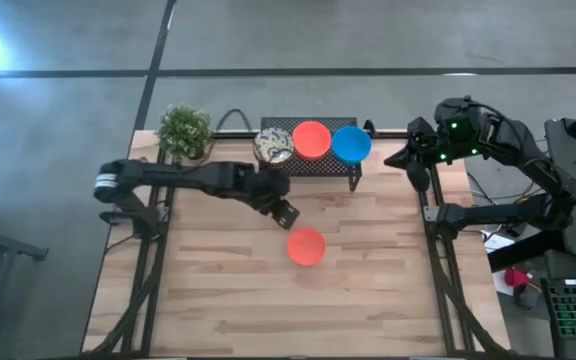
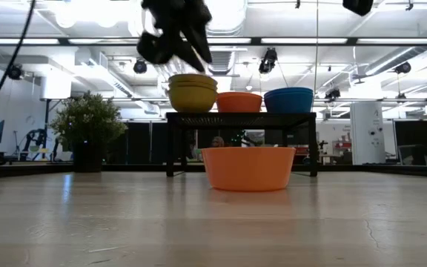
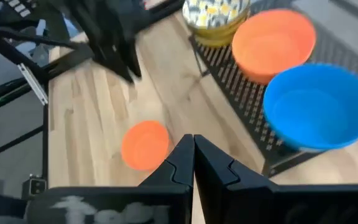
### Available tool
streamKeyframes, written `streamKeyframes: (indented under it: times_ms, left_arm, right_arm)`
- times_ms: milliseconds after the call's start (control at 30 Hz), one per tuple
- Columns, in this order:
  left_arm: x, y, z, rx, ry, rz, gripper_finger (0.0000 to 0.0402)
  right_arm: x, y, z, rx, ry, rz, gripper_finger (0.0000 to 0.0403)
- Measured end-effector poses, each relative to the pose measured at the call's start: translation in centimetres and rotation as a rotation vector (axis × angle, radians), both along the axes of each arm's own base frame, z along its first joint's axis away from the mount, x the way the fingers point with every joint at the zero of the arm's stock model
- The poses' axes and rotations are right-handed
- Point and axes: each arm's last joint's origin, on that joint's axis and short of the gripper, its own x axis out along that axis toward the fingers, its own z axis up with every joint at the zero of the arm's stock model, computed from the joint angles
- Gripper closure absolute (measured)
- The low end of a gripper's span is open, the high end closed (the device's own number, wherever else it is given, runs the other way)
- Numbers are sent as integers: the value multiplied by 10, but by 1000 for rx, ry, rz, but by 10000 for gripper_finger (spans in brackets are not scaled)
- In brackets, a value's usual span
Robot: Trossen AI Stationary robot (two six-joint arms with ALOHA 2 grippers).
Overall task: Pick & Place Mini bowls
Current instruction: Stack the orange bowl on the orange bowl on the shelf
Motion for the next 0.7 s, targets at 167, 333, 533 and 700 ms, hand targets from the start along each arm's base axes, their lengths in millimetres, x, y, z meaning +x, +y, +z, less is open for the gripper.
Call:
streamKeyframes:
  times_ms: [167, 333, 533, 700]
  left_arm:
    - [-29, -6, 37, 160, -107, 33, 319]
    - [-58, -13, 68, 308, -197, 74, 319]
    - [-80, -16, 86, 412, -243, 47, 319]
    - [-84, -16, 89, 438, -246, 28, 319]
  right_arm:
    - [13, 8, -22, 74, 48, 112, 394]
    - [25, 22, -48, 113, 121, 225, 394]
    - [42, 36, -77, 70, 105, 354, 394]
    - [59, 36, -94, 99, -10, 315, 394]
